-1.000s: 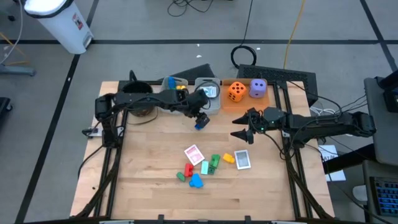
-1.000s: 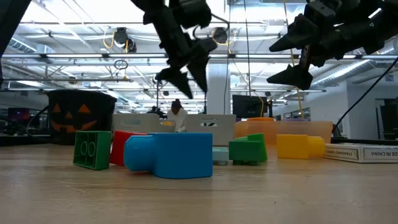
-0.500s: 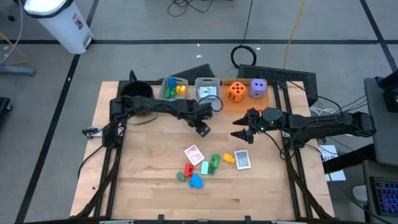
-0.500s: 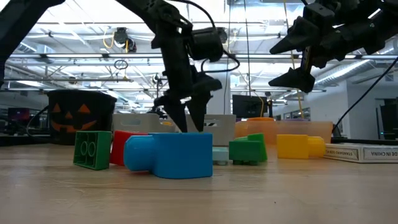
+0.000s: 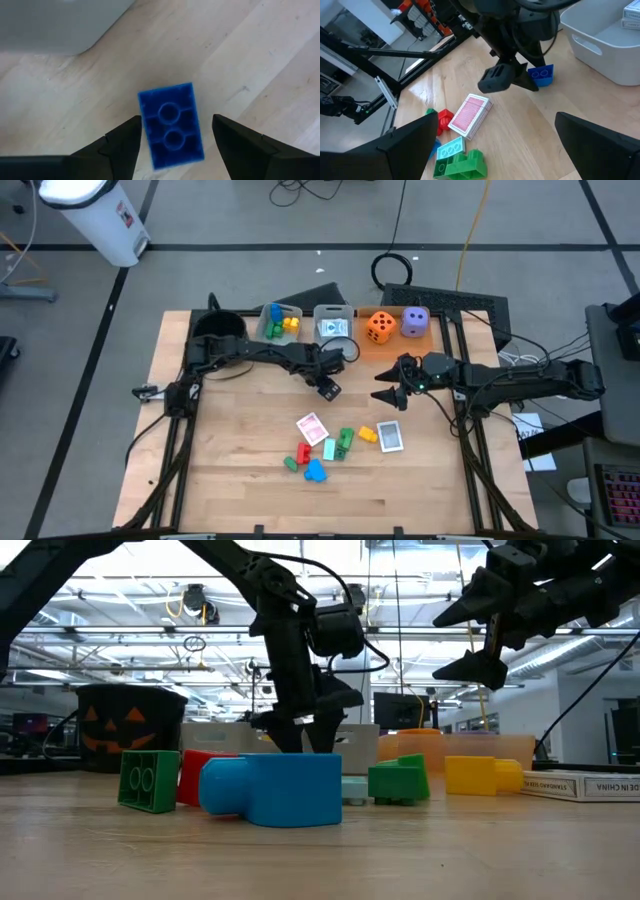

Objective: Pick & Place Toys
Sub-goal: Put the blue game piece into the left gray bin

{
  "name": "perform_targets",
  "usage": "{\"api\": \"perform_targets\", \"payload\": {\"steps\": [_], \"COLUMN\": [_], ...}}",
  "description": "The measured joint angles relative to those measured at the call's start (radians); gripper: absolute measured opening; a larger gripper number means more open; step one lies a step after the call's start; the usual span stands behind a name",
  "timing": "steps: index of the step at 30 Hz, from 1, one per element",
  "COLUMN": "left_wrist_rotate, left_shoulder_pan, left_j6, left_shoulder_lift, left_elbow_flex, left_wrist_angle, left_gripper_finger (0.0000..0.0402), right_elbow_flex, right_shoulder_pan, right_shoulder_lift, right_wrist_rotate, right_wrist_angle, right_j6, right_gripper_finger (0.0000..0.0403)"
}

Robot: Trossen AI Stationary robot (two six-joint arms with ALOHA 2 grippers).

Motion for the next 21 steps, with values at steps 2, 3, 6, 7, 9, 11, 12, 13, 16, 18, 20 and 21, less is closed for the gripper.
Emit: {"api": "perform_targets", "payload": {"steps": [2,3,6,7,9,11,12,13,16,18,20,21], "left_wrist_rotate": [0.0,0.0,0.008,0.009,0.019,0.025,0.026,0.027,0.051,0.063,0.085,0.1], "left_shoulder_pan": [0.0,0.0,0.002,0.003,0.004,0.004,0.004,0.004,0.005,0.006,0.006,0.005], "left_j6": [0.0,0.0,0.0,-0.001,-0.003,-0.002,-0.001,-0.001,0.003,0.008,0.027,0.038], "left_shoulder_lift": [0.0,0.0,0.0,0.0,0.0,0.0,0.0,-0.001,-0.005,-0.005,-0.01,-0.015], "left_elbow_flex": [0.0,0.0,0.0,0.0,0.0,0.001,0.001,0.001,0.001,0.007,0.022,0.031], "left_wrist_angle": [0.0,-0.001,-0.005,-0.006,-0.01,-0.014,-0.015,-0.015,-0.016,-0.032,-0.066,-0.077], "left_gripper_finger": [0.0239,0.0233,0.0207,0.0196,0.017,0.0144,0.0134,0.0133,0.0133,0.0133,0.0133,0.0133], "right_elbow_flex": [0.0,0.0,0.0,0.0,0.0,0.0,0.0,0.0,0.0,0.0,0.0,0.0], "right_shoulder_pan": [0.0,0.0,0.0,0.0,0.0,0.0,0.0,0.0,0.0,0.0,0.0,0.0], "right_shoulder_lift": [0.0,0.0,0.0,0.0,0.0,0.0,0.0,0.0,0.0,0.0,0.0,0.0], "right_wrist_rotate": [0.0,0.0,0.0,0.0,0.0,0.0,0.0,-0.001,-0.003,-0.003,-0.003,-0.003], "right_wrist_angle": [-0.001,-0.003,-0.002,-0.003,-0.003,-0.003,-0.003,-0.003,-0.003,-0.003,-0.003,-0.002], "right_j6": [0.0,0.0,0.0,0.0,0.0,0.0,0.0,0.0,0.0,0.0,0.0,0.0], "right_gripper_finger": [0.0393,0.0393,0.0393,0.0393,0.0393,0.0393,0.0393,0.0393,0.0393,0.0393,0.0393,0.0393]}}
